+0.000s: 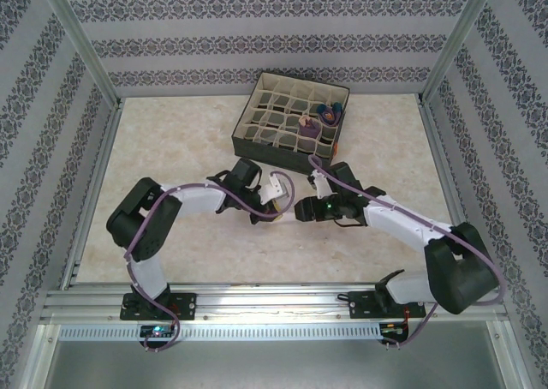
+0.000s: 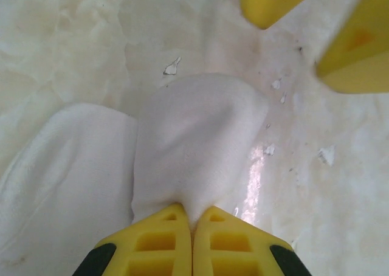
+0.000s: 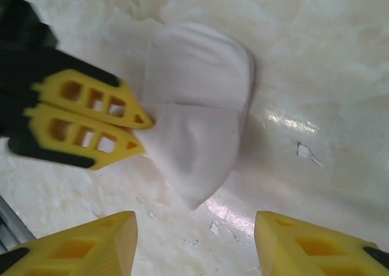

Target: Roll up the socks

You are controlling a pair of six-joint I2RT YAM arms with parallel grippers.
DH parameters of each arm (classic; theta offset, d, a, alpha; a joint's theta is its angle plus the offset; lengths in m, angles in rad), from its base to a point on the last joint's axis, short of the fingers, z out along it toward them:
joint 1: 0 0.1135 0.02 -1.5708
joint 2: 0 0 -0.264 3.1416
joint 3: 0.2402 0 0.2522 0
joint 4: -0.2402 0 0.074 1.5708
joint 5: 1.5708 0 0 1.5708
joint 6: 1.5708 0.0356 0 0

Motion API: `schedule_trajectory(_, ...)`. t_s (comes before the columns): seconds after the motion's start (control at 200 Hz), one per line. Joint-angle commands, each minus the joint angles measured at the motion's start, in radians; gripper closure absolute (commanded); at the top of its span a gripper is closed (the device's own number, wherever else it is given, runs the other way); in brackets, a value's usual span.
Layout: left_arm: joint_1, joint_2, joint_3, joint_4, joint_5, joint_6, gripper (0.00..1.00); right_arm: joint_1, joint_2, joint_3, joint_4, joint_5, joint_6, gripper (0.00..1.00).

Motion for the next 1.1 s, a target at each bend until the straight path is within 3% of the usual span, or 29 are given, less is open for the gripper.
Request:
schedule_trajectory(0.0,0.026,0.1,0.057,-0.226,0.154,-0.129,1.0,-0.011,0.003,0.006,0.009,0.003,-0.061,0.45)
schedule_trajectory(0.12,0.053,0.209,0.118,-0.281,0.228,-0.171,1.0,-0.012,0.079,0.032,0.048,-0.041,-0.103,0.45)
schedule_trajectory(0.475,0.081,0.31,0.189,-0.361,0.231,-0.19,1.0,-0.009,0.245,0.084,0.141,-0.055,-0.16,0.46)
schedule_trajectory(0.585,0.081,0.317,0.186,-0.353,0.224,-0.199,1.0,-0.002,0.308,0.107,0.132,-0.036,-0.156,0.52)
schedule_trajectory(0.71,0.081,0.317,0.184,-0.358,0.172,-0.194,0.92,0.006,0.387,0.147,0.062,0.071,-0.086,0.64)
schedule_trajectory(0.929,0.07,0.179,0.102,-0.221,0.121,-0.142,0.74,0.026,0.484,0.17,-0.014,0.125,0.036,0.76)
schedule_trajectory(1.094,0.057,0.009,-0.008,-0.063,0.073,-0.049,0.7,0.038,0.514,0.17,-0.038,0.141,0.061,0.78)
